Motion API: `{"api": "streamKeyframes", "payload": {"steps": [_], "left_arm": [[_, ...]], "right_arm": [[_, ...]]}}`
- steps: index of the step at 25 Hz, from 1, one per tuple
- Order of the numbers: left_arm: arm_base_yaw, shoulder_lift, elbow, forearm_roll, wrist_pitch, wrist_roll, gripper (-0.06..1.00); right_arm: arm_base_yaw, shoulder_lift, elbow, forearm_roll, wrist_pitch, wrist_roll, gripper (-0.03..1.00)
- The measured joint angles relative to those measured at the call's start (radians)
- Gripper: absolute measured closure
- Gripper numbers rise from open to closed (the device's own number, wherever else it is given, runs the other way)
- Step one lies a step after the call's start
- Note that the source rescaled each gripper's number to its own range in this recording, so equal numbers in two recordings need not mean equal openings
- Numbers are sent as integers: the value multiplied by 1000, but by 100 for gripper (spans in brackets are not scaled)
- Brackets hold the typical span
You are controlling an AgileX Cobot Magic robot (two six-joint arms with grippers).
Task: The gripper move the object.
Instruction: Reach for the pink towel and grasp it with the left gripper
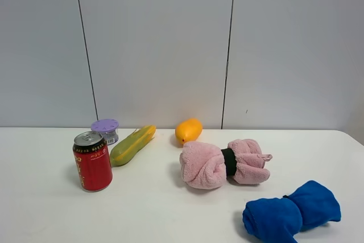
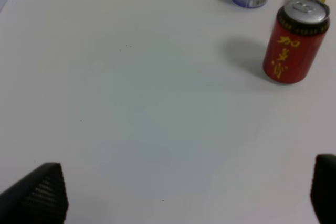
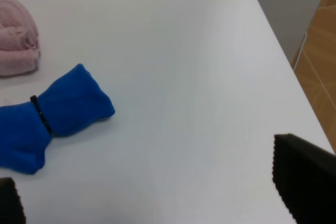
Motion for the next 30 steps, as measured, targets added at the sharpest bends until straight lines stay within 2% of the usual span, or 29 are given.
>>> {"api": "streamKeyframes", "payload": {"steps": [1,30], "left_arm": [[0,0,0,0,0,0,6],[0,0,0,1,0,0,6]], "right_arm": [[0,0,0,0,0,0,-3],[0,0,0,0,0,0,-3]]}}
